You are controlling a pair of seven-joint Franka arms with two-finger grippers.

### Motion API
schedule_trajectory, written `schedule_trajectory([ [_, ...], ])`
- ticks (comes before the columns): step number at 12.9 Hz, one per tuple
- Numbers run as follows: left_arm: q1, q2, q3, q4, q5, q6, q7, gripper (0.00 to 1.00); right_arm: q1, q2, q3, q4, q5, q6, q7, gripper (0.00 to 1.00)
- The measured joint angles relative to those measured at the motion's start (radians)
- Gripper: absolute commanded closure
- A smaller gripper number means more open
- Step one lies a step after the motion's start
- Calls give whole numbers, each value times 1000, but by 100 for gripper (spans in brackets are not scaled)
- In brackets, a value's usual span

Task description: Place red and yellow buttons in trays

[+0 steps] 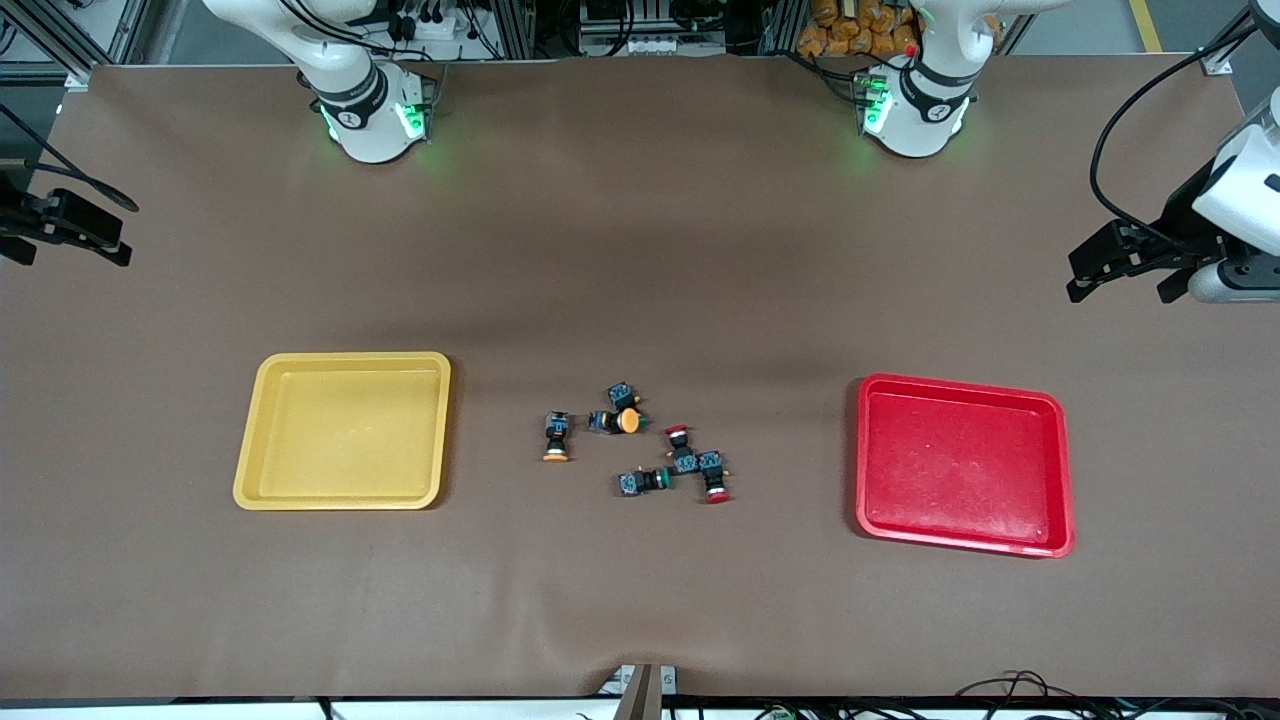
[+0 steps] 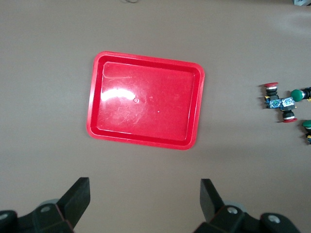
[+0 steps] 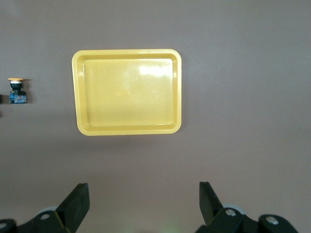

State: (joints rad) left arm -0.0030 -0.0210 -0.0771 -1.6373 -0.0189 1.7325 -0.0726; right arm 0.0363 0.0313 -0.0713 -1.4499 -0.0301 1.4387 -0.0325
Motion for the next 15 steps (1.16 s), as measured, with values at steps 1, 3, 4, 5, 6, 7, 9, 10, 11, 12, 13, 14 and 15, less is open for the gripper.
schedule_trajectory([
  [1, 0, 2, 0, -1, 0, -2, 0, 0, 0, 0, 1, -2, 1, 2, 0, 0],
  [3, 0, 8, -3, -6, 0, -3, 0, 0, 1, -1, 8, -16, 1, 17, 0, 0],
  [4, 0, 13, -5, -7, 0, -4, 0, 0, 1, -1, 10, -19, 1, 20, 0, 0],
  [5, 0, 22, -8, -8, 0, -5, 0, 0, 1, -2, 10, -21, 1, 22, 0, 0],
  [6, -1, 37, -16, -10, 0, -6, -7, 0, 1, -2, 11, -23, 1, 22, 0, 0],
  [7, -2, 59, -29, -11, 0, -5, -23, 0, 1, -3, 11, -24, 1, 22, 0, 0],
  [9, -10, 109, -48, -10, 0, -1, -66, 0, 1, -3, 11, -26, 1, 22, 0, 0],
  [10, -14, 134, -52, -6, 0, 6, -84, 0, 1, -3, 11, -27, 1, 22, 0, 0],
  [11, -20, 162, -52, 5, 0, 11, -99, 0, 1, -3, 11, -27, 1, 22, 0, 0],
  [12, -33, 197, -53, 21, -1, 15, -126, 0, 1, -3, 11, -28, 1, 22, 0, 0],
  [13, -53, 240, -53, 42, -1, 28, -170, 0, 1, -3, 11, -29, 1, 22, 0, 0],
  [14, -82, 292, -54, 68, -1, 60, -228, 0, 1, -3, 11, -29, 1, 22, 0, 0],
  [15, -112, 345, -55, 94, -1, 98, -290, 0, 1, -3, 11, -29, 1, 22, 0, 0],
])
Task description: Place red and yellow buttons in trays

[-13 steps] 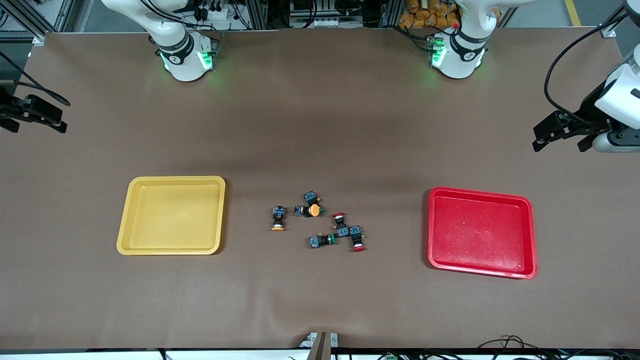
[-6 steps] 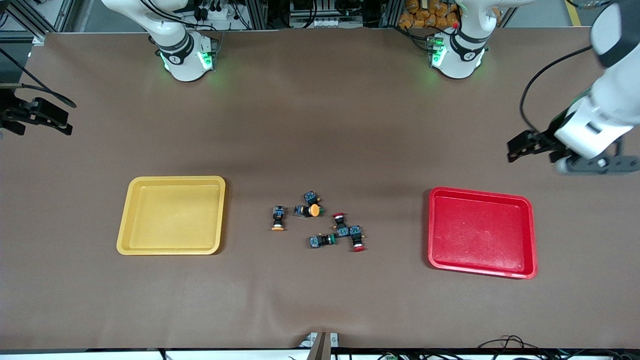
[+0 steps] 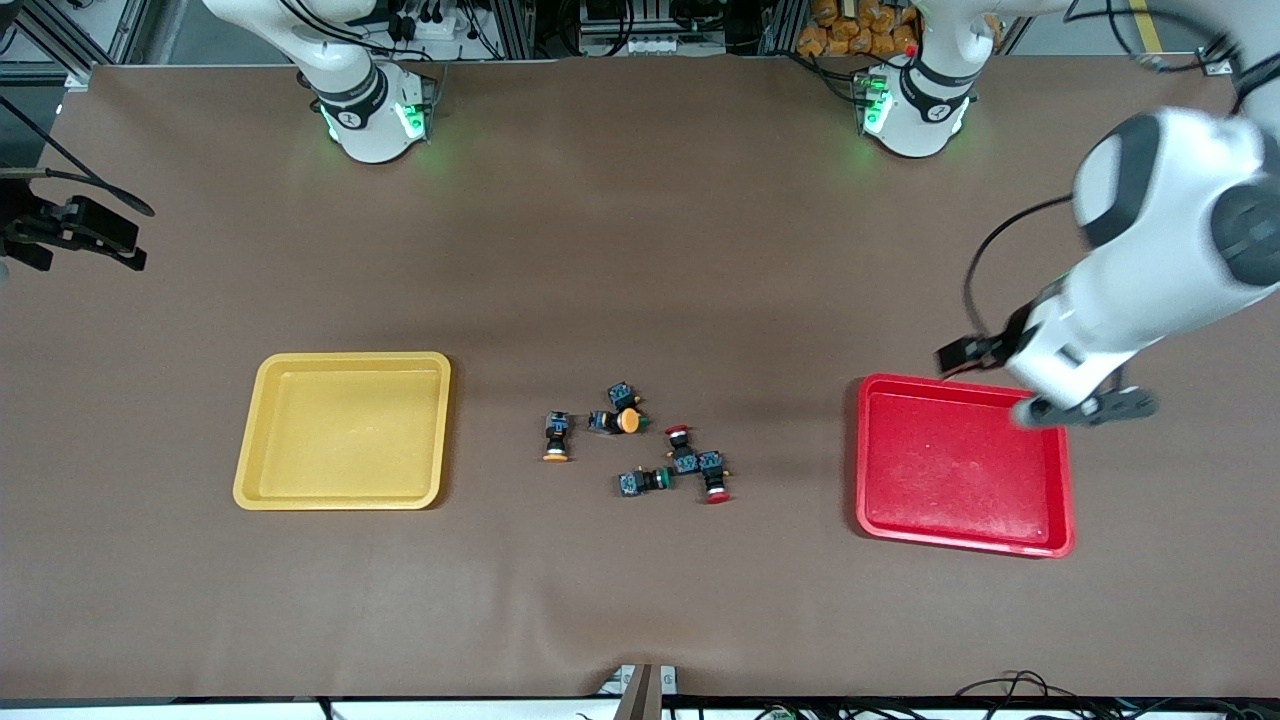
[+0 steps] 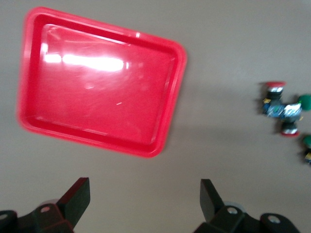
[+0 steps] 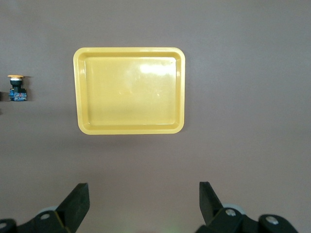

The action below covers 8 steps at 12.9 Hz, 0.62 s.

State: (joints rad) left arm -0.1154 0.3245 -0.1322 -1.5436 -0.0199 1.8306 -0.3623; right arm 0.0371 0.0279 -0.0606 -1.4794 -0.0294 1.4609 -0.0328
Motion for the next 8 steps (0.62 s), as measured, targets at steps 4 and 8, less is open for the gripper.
schedule_trajectory([
  [4, -116, 211, -2, 54, 0, 244, -216, 0, 1, 0, 1, 0, 0, 1, 0, 0],
  [8, -208, 382, 1, 119, 0, 465, -404, 0, 2, 3, 2, -3, 0, 4, 0, 0],
])
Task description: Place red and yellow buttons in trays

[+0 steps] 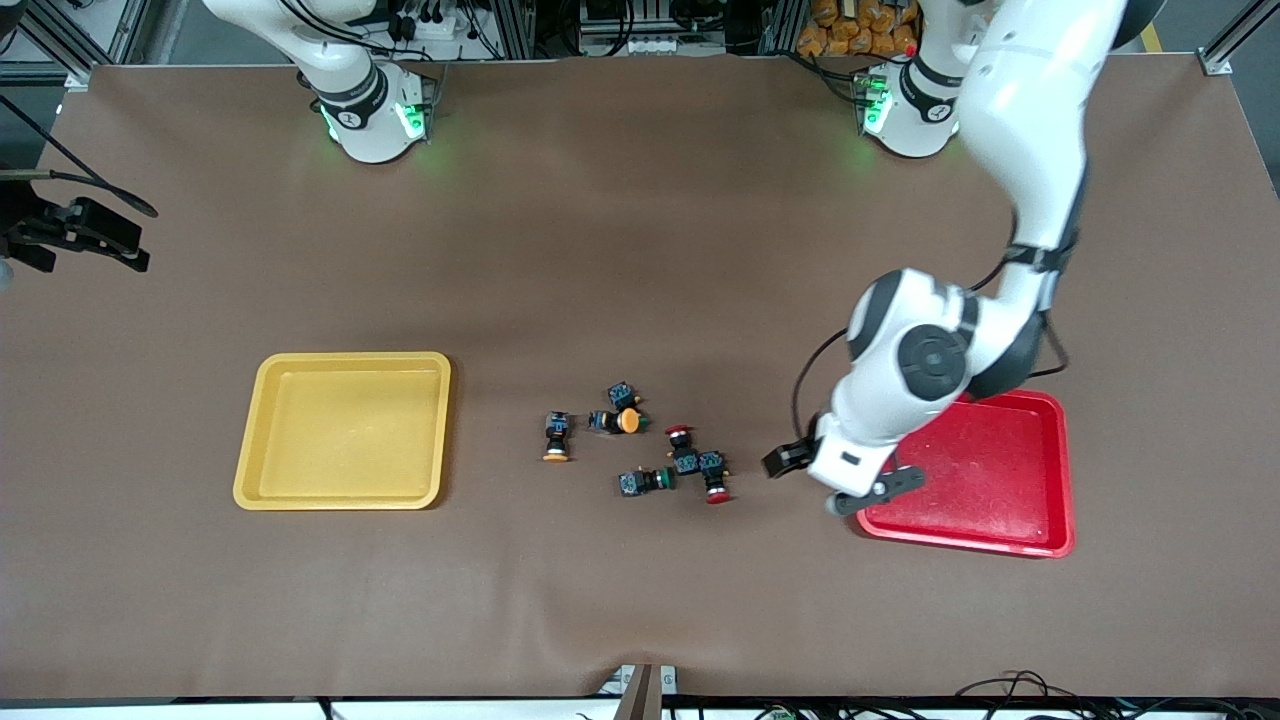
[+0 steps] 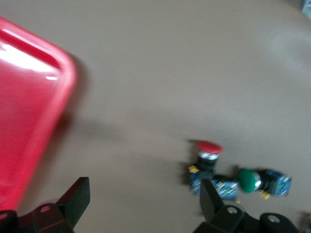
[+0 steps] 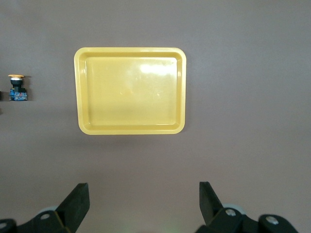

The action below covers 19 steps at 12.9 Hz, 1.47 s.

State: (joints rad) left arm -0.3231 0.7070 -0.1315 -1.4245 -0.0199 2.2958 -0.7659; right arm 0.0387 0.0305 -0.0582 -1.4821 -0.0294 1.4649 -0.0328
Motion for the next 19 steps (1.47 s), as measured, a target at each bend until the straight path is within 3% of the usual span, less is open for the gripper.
schedule_trajectory([
  [5, -82, 168, 21, 53, 1, 242, -56, 0, 1, 48, 1, -10, 0, 6, 0, 0],
  [9, -254, 241, 203, 93, 1, 253, -57, 0, 1, 107, 1, -11, 0, 15, 0, 0],
  [11, -302, 269, 238, 120, 1, 253, -60, 0, 1, 111, 1, -10, 0, 16, 0, 0],
  [12, -307, 276, 242, 127, 1, 253, -60, 24, 2, 111, 3, -10, 1, 16, 0, 0],
  [13, -307, 280, 242, 131, 1, 253, -60, 57, 7, 114, 6, -10, 6, 16, 0, 0],
  [15, -306, 283, 244, 135, 1, 253, -60, 89, 28, 127, 11, -10, 46, 16, 2, 0],
  [16, -306, 284, 245, 135, 1, 253, -60, 100, 39, 142, 12, -11, 78, 18, 6, 0],
  [19, -306, 284, 253, 140, 1, 248, -60, 100, 70, 214, 13, -11, 174, 82, 69, 0],
])
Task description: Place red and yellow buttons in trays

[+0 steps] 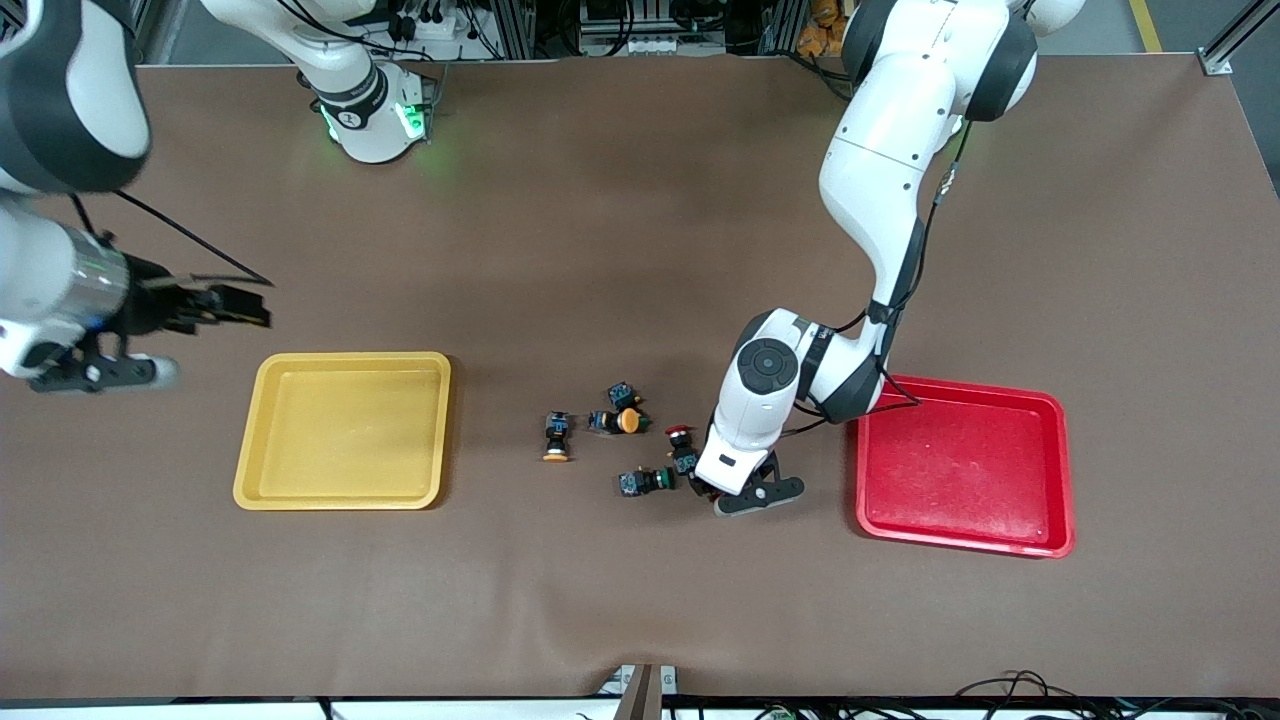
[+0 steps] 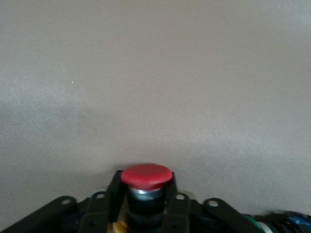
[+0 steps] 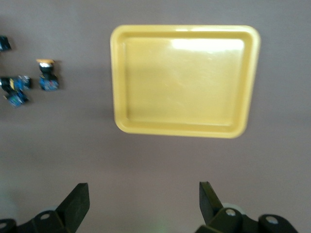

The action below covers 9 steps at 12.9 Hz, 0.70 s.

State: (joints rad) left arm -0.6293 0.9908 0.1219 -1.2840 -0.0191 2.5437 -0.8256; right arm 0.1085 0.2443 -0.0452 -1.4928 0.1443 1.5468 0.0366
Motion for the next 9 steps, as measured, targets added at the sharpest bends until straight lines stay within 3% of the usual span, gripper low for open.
schedule_trajectory([
  [4, 3, -10, 57, 24, 0, -107, 0, 100, 135, 98, 4, 0, 9, 94, 228, 0],
  [9, 21, -101, 156, 35, 0, -278, 82, 100, 256, 145, 6, 1, 25, 197, 348, 0],
])
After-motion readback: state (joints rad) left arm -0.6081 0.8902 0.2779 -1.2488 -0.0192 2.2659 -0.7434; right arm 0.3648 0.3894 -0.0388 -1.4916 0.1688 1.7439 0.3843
